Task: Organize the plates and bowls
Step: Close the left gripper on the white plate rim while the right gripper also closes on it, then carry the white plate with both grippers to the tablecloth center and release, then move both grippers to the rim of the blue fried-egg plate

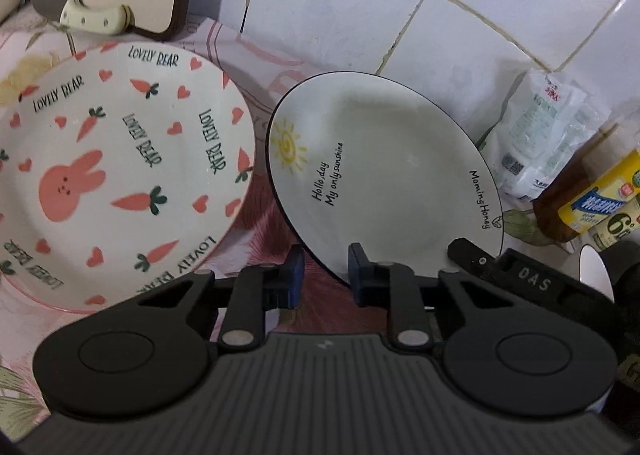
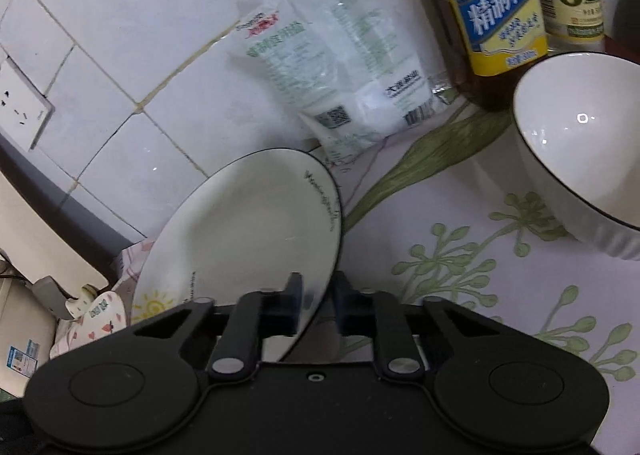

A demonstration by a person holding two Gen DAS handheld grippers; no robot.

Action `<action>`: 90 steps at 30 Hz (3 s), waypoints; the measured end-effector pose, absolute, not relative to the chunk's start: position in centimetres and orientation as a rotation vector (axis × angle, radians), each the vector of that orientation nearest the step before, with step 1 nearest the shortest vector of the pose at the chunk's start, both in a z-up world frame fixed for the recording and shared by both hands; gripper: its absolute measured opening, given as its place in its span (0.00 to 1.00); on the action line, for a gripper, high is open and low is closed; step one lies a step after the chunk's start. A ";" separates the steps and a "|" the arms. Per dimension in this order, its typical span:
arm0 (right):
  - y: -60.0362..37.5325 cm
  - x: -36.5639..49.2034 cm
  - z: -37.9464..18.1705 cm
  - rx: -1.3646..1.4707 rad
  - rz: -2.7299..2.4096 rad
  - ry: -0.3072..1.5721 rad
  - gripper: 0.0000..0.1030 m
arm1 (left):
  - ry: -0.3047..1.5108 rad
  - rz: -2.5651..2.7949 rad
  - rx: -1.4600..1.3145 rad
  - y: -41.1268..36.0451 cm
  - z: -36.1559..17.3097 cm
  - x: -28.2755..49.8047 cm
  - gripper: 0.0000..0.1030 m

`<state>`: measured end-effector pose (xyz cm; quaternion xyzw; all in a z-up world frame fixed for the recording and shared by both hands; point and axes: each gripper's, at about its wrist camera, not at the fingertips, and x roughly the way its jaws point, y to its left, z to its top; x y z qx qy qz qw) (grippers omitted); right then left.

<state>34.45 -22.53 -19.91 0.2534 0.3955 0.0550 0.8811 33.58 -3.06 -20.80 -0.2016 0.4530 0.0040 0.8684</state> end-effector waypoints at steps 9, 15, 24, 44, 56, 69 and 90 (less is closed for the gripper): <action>-22.6 34.5 -20.3 0.522 0.116 0.817 0.16 | 0.951 0.032 -0.429 -3.7 -21.4 34.5 0.22; -21.1 33.5 -18.5 0.393 0.116 0.853 0.17 | 0.952 0.015 -0.325 -4.2 -20.2 33.6 0.22; -21.7 28.7 -16.6 0.417 0.122 0.819 0.18 | 0.907 -0.034 -0.241 -4.2 -17.6 28.5 0.22; -22.7 16.5 -14.6 0.419 0.151 0.855 0.23 | 0.931 -0.099 -0.130 -4.6 -15.2 17.5 0.22; -22.0 15.0 -16.8 0.378 0.160 0.910 0.23 | 0.962 -0.090 -0.130 -4.0 -17.8 16.0 0.22; -20.8 14.6 -17.0 0.273 0.155 0.913 0.24 | 0.977 -0.119 -0.204 -2.3 -19.1 15.7 0.22; -16.4 11.1 -9.0 -0.081 0.172 0.899 0.69 | 1.038 -0.115 -0.039 2.2 -15.0 12.7 0.55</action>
